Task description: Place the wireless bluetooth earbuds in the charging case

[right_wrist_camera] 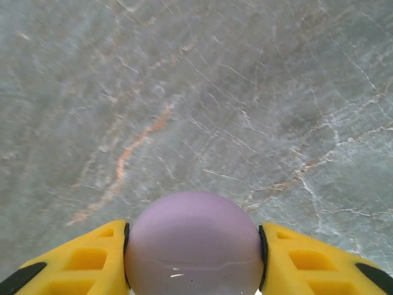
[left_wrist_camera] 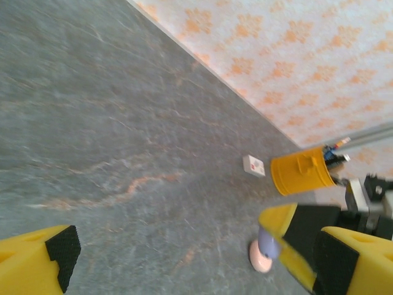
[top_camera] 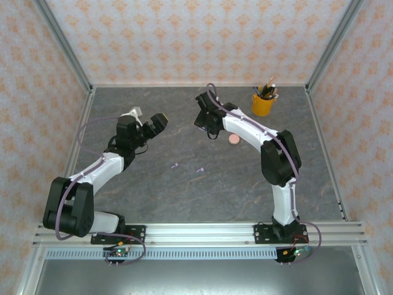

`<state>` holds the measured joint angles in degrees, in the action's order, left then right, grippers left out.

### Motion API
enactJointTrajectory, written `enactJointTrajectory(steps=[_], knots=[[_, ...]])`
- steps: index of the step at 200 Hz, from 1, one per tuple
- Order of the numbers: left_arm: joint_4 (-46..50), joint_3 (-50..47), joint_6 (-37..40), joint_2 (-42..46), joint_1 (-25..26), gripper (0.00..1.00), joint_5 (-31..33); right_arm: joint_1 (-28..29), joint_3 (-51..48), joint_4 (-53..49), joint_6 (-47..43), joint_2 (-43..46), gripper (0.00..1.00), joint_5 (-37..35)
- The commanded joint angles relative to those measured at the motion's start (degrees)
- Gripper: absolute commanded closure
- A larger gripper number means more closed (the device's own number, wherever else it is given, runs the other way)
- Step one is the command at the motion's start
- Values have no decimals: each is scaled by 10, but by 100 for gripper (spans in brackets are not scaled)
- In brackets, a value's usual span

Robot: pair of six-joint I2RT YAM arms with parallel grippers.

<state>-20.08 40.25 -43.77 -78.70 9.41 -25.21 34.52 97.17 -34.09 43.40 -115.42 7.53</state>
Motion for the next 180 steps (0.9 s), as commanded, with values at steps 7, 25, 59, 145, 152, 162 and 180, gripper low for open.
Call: enactJointTrajectory(steps=[7,25,59,145,152,162,180], knots=[[-122,-13,3,-22,26,0,-62,-10,10,33,36,32,56,29],[-151,-20,22,-31,46,1,-65,-16,13,46,52,38,56,49],[-192,-26,52,-49,78,7,-68,-21,11,70,77,46,56,75],[-266,-14,58,-105,111,17,-35,-22,-31,152,158,62,57,134],[-270,-12,57,-109,112,18,-31,-22,-35,158,163,62,57,137],[-275,-7,56,-116,114,18,-25,-21,-39,164,168,64,57,141],[-288,2,50,-131,117,20,-20,-22,-48,173,177,69,57,146]])
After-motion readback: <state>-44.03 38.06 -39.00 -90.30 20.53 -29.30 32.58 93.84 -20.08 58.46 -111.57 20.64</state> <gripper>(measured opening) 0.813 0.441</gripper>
